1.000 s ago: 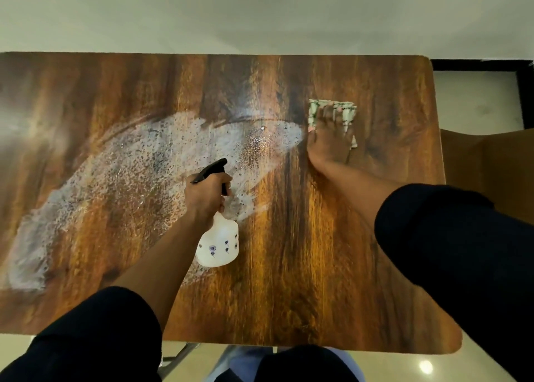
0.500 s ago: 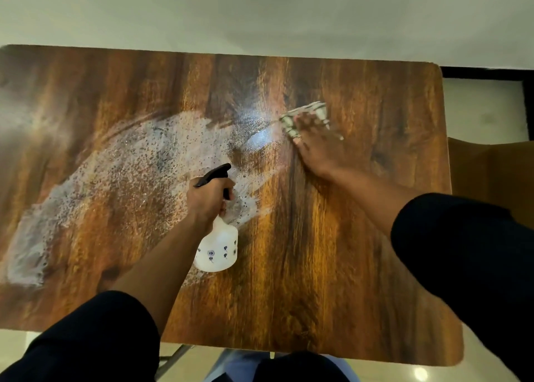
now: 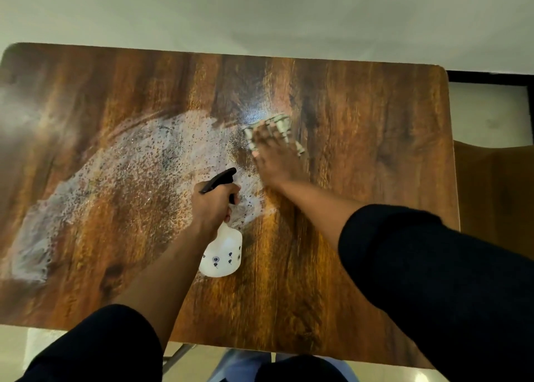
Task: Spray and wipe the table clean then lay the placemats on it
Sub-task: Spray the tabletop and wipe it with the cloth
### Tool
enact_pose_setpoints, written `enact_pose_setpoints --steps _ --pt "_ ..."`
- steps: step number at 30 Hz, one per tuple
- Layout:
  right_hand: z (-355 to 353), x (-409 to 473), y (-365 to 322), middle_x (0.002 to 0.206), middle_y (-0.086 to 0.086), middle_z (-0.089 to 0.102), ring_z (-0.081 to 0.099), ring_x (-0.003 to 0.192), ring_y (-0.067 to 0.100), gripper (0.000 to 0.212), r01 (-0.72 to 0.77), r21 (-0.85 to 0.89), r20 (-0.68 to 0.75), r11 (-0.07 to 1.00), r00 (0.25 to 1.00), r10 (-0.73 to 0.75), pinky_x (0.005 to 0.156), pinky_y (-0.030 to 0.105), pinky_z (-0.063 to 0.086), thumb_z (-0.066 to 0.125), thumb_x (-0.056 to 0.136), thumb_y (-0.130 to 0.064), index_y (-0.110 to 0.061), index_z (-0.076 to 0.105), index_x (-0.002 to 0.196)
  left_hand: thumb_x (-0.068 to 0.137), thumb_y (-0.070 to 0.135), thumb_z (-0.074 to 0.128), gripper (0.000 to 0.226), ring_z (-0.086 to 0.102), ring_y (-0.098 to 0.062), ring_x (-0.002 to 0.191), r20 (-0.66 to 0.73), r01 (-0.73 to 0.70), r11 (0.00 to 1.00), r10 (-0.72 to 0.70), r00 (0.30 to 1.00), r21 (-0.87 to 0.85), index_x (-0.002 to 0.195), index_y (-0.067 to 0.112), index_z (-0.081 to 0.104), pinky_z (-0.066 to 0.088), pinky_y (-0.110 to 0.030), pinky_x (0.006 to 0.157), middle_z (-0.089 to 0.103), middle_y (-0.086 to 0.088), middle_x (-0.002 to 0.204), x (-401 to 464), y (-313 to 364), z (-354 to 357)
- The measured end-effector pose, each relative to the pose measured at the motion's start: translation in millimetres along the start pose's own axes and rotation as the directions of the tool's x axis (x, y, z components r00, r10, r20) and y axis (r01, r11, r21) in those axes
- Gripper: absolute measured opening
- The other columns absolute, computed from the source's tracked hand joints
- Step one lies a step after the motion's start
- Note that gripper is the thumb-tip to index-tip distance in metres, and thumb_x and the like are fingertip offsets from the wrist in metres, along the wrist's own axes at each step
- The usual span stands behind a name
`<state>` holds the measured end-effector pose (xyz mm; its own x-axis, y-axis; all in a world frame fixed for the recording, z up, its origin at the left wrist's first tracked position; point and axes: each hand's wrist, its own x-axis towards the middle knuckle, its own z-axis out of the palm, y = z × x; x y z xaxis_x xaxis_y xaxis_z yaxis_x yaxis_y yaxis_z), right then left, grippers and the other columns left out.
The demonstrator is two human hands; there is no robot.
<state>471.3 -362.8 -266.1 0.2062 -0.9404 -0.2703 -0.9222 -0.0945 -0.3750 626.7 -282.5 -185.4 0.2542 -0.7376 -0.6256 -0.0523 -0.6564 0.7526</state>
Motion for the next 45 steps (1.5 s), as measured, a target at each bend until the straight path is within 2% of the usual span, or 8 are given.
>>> enact_pose_setpoints --steps 7,16,21,26,32,35,39,45 --pt "7.4 4.9 -8.1 0.173 -0.006 -0.005 -0.005 0.16 0.018 0.063 0.304 -0.077 0.151 0.95 0.945 -0.29 0.129 0.051 0.003 0.022 0.109 -0.05 -0.029 0.002 0.165 0.089 0.002 0.067 0.032 0.039 -0.018 0.039 -0.031 0.0 1.0 0.0 1.0 -0.004 0.108 0.026 0.078 0.035 -0.027 0.04 0.065 -0.013 0.063 -1.5 -1.0 -0.3" --pt "-56.3 2.1 133.9 0.173 -0.003 -0.006 -0.006 0.159 0.018 0.062 -0.25 0.091 -0.064 0.964 0.965 0.256 0.128 0.045 -0.006 0.032 0.112 -0.032 -0.03 -0.001 0.165 0.086 0.004 0.067 0.045 0.037 -0.021 0.044 -0.005 0.004 1.0 -0.004 1.0 0.018 0.122 0.029 0.078 0.036 -0.028 0.043 0.065 -0.017 0.068 -1.9 -6.9 -2.3" --pt "-51.8 -13.1 148.0 0.174 0.001 -0.001 -0.006 0.16 0.022 0.061 -0.332 0.046 -0.112 0.942 0.936 0.335 0.126 0.049 -0.008 0.033 0.111 -0.031 -0.023 0.007 0.166 0.086 0.004 0.066 0.049 0.037 -0.022 0.046 0.019 -0.002 1.0 0.002 1.0 0.028 0.124 0.033 0.077 0.036 -0.028 0.042 0.064 -0.012 0.064 -13.1 -16.6 -3.0" --pt "-12.8 -42.7 70.1 0.173 0.003 0.011 0.003 0.16 0.026 0.059 -0.13 0.012 -0.07 0.991 0.989 0.131 0.128 0.057 0.01 0.032 0.108 -0.032 -0.022 0.016 0.164 0.089 0.003 0.065 0.047 0.037 -0.02 0.045 0.01 0.007 1.0 -0.007 1.0 0.024 0.112 0.043 0.073 0.035 -0.029 0.042 0.062 -0.015 0.067 -23.5 -26.9 -8.0" --pt "58.5 -99.8 -24.0 0.174 -0.002 -0.003 -0.008 0.16 0.02 0.064 0.245 -0.055 0.066 0.968 0.968 -0.242 0.128 0.053 -0.002 0.03 0.111 -0.041 -0.023 0.004 0.166 0.087 0.002 0.066 0.044 0.04 -0.021 0.041 -0.046 0.012 0.999 -0.01 0.999 0.033 0.059 0.035 0.074 0.036 -0.031 0.048 0.064 -0.018 0.068 -33.9 -32.9 -24.8" --pt "57.9 -100.8 -17.4 0.173 -0.004 -0.006 -0.01 0.159 0.018 0.065 0.28 -0.091 0.114 0.956 0.956 -0.269 0.128 0.05 -0.004 0.026 0.11 -0.044 -0.024 0.001 0.166 0.087 0.001 0.064 0.04 0.039 -0.021 0.043 -0.032 0.024 0.999 -0.023 0.999 0.04 0.072 0.036 0.075 0.035 -0.031 0.047 0.064 -0.017 0.066 -35.6 -37.5 -32.0" --pt "32.2 -93.3 10.3 0.171 -0.004 -0.007 -0.008 0.159 0.019 0.064 0.13 -0.054 0.069 0.99 0.99 -0.127 0.127 0.046 -0.01 0.023 0.11 -0.046 -0.027 -0.002 0.165 0.09 0.002 0.065 0.039 0.039 -0.02 0.043 0.01 0.026 0.998 -0.027 1.0 0.056 0.107 0.035 0.078 0.036 -0.028 0.043 0.066 -0.012 0.065 -35.3 -44.8 -42.8" --pt "1.2 -101.9 83.1 0.173 -0.004 -0.001 -0.008 0.159 0.016 0.061 -0.2 0.017 -0.042 0.98 0.979 0.2 0.129 0.045 -0.005 0.031 0.112 -0.037 -0.028 0.003 0.165 0.088 0.001 0.065 0.046 0.036 -0.022 0.044 0.083 0.017 0.997 -0.024 0.996 0.079 0.094 0.044 0.078 0.034 -0.03 0.045 0.065 -0.015 0.066 -43.1 -50.1 -58.6"
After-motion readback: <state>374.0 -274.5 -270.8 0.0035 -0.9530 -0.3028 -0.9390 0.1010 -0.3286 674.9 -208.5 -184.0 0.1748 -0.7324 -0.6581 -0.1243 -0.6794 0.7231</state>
